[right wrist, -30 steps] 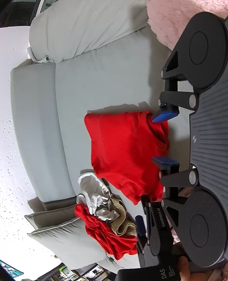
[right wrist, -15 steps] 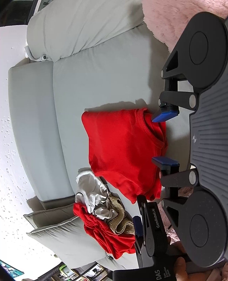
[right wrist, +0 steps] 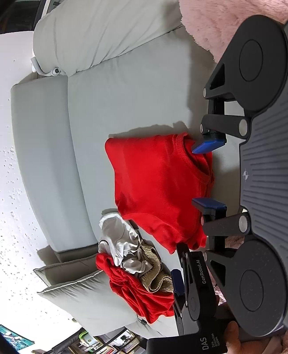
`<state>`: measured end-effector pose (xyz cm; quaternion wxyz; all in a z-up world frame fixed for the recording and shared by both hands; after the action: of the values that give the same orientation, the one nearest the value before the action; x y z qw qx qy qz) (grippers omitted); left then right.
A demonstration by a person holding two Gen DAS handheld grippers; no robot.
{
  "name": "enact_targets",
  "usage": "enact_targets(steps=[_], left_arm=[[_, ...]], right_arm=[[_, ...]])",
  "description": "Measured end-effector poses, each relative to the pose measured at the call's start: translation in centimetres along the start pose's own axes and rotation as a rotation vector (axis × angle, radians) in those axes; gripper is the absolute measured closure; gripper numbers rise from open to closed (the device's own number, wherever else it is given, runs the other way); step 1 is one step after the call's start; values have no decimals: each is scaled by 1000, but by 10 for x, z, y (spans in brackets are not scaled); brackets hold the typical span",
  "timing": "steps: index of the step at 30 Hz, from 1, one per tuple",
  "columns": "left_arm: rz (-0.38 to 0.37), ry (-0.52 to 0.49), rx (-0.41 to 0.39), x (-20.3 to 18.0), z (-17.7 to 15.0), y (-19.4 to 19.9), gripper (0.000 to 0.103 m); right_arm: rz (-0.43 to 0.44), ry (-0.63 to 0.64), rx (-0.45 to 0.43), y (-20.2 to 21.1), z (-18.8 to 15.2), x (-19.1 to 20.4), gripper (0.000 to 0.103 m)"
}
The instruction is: Fold clothes
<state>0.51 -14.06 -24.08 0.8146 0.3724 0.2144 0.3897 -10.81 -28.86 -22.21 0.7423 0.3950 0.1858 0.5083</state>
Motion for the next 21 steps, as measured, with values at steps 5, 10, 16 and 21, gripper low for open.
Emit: enact_targets(steps=[5,10,16,21], left_arm=[[-4,2,-9,-1,1,2,36],[1,18,-18,4,0,6,36],[18,85,-3,17,-3,4,36],[26,84,15,15,-4,0,36]], right_arm=[[4,-5,-9,-2,2,-1,57],[15,-8,6,-11,0,-1,57],[36,10,21,-17,-4,4,57],[38,-6,38,-21,-7,-1,57]])
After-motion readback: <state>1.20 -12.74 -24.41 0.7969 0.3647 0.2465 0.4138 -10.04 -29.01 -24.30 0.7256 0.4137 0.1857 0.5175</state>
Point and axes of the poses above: each gripper's, at about its wrist camera, not at the fingertips, and y roughly against the way its jaws point, x to its left, z to its top, the point moved 8 cm from there along -y, roughly the way its jaws point, and after that the axes turned 14 degrees about -z, right-handed, at the moved point
